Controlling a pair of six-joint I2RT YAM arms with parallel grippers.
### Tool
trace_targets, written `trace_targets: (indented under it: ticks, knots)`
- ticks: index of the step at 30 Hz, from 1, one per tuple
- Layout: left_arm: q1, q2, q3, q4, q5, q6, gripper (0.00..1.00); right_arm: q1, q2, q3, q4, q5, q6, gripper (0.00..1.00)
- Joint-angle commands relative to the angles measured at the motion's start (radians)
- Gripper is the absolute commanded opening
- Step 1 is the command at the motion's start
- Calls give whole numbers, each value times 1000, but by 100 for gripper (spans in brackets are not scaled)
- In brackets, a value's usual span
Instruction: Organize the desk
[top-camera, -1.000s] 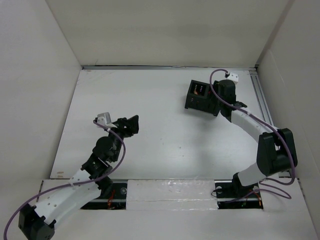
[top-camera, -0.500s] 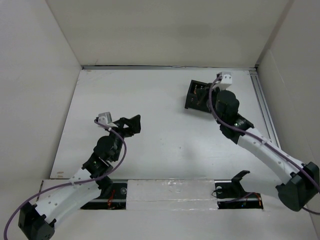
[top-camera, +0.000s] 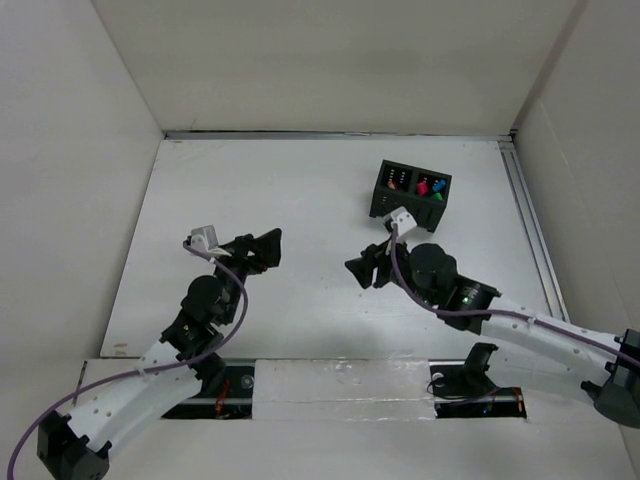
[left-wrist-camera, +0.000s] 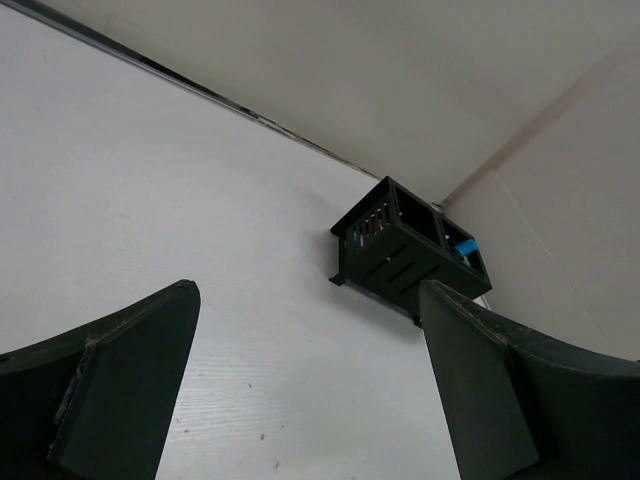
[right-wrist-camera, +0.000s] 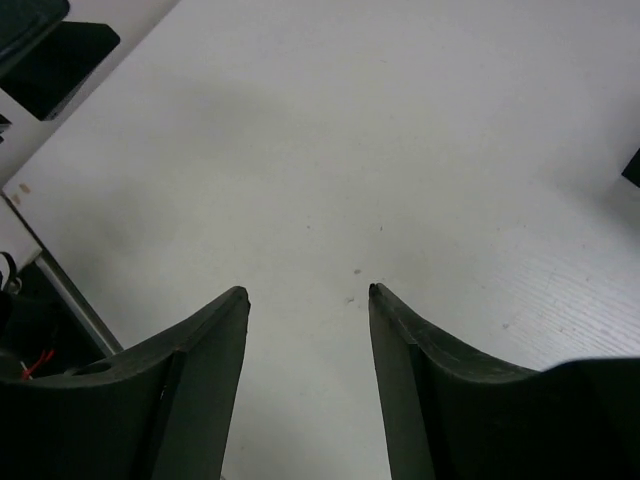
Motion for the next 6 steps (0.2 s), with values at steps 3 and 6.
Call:
trace_targets:
  ticks: [3, 6]
  knots:
    - [4, -22, -17, 67, 61, -28, 87, 4, -41, 7, 34, 33, 7, 59]
    - [4, -16, -25, 61, 49, -34, 88, 4, 5, 50, -16, 42, 4, 61]
